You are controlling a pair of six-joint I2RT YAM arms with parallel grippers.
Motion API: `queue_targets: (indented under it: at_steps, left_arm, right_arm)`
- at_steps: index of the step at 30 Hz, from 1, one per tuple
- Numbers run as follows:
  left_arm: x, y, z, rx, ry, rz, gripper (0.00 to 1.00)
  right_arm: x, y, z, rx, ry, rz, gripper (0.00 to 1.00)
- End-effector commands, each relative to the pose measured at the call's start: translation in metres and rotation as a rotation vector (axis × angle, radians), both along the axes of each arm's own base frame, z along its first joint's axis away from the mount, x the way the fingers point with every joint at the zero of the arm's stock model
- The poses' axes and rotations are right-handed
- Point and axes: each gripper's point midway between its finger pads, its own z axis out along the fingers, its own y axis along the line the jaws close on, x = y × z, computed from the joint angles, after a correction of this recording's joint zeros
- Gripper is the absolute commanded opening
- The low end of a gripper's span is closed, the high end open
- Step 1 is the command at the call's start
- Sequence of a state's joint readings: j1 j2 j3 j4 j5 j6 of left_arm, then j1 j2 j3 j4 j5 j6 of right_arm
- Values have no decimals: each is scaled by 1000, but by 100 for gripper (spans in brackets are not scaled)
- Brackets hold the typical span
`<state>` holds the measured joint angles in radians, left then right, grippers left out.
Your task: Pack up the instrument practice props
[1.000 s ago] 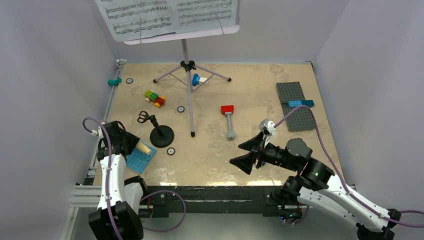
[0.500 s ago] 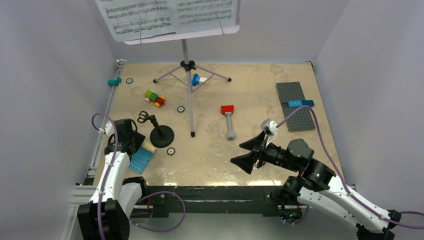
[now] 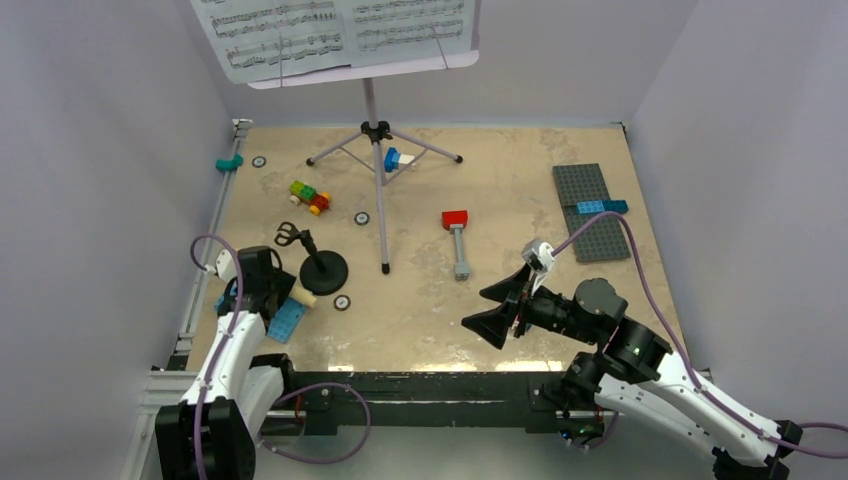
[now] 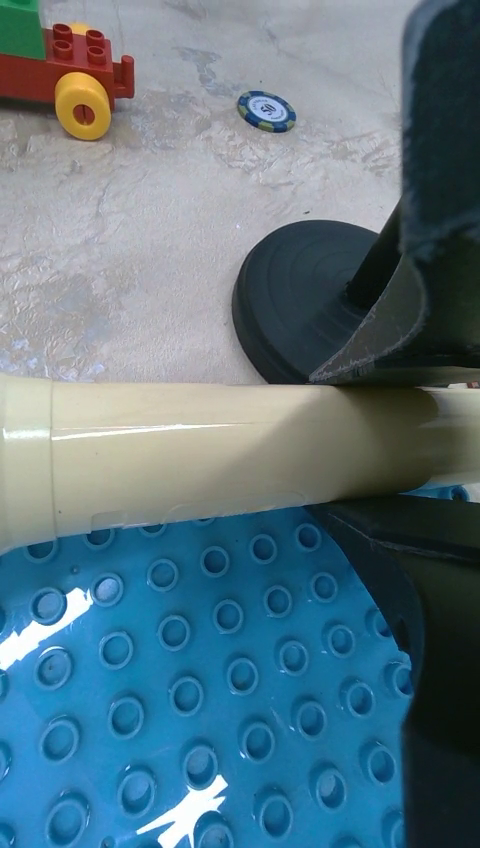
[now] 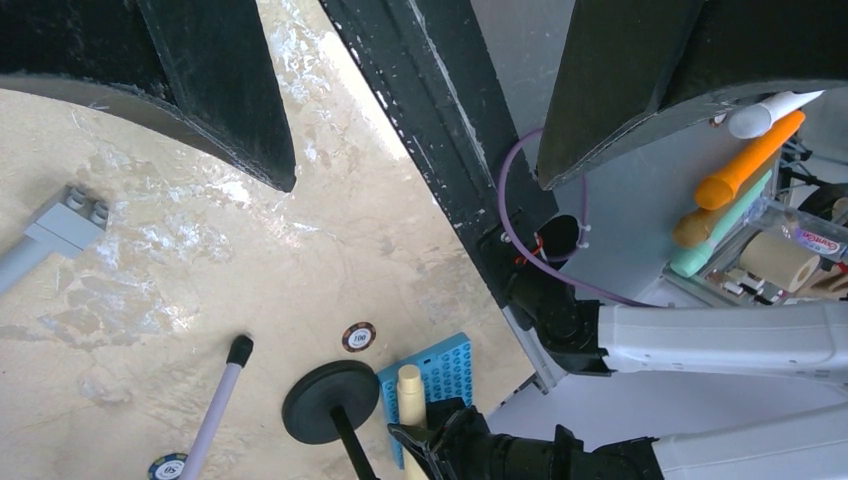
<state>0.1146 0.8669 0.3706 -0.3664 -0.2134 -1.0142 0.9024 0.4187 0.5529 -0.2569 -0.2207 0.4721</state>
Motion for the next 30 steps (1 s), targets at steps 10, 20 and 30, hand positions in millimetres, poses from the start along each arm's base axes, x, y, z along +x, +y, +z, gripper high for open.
queue_targets:
  at_steps: [10,20,30]
  left_arm:
    - [7,4,16,22,-62,20,39]
    - [1,4,14,12,-16,47,46]
    - [-4,5,14,14,12,63,57]
  right_arm:
    - [3,1,8,13,-2,-11,95]
    - [3,1,4,11,5,-14,95]
    - [1,-3,4,10,5,-19,95]
